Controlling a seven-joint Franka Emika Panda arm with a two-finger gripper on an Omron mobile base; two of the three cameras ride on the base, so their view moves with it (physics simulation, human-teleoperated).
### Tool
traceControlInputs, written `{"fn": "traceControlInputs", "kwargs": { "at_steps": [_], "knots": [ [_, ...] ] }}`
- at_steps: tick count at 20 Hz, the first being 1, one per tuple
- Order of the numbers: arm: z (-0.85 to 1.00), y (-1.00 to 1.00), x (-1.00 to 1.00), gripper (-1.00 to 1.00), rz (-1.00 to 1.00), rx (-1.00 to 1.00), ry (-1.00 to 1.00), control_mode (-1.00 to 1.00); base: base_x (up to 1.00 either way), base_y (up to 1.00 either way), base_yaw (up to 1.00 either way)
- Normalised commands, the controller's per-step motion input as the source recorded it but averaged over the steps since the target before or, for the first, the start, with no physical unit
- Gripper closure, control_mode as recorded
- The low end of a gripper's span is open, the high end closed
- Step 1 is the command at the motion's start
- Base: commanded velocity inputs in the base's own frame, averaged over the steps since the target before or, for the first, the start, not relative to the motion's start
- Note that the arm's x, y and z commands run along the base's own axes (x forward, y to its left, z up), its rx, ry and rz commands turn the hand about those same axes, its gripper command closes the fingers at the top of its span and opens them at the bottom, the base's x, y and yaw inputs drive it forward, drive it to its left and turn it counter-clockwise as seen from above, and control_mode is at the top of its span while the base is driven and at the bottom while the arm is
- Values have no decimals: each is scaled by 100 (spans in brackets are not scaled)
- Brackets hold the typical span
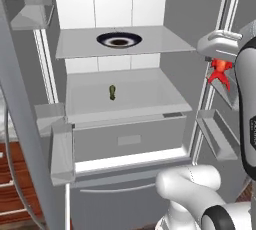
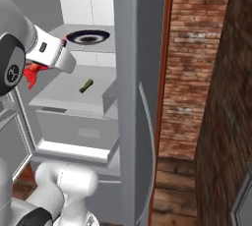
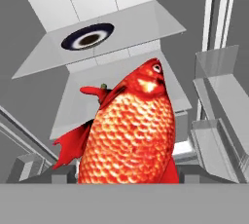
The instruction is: Transport the fish from the fridge to the microwave and turn on the microwave.
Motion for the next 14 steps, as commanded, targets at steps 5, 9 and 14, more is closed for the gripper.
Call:
{"fn": "traceControlInputs", "kwargs": {
  "at_steps": [5, 9, 14],
  "knots": [
    [0, 0, 0, 100, 0, 0, 0, 100, -50, 1, 0],
    [0, 0, 0, 100, 0, 0, 0, 100, -54, 7, 0],
    [0, 0, 0, 100, 0, 0, 0, 100, -50, 28, 1]
  ]
}}
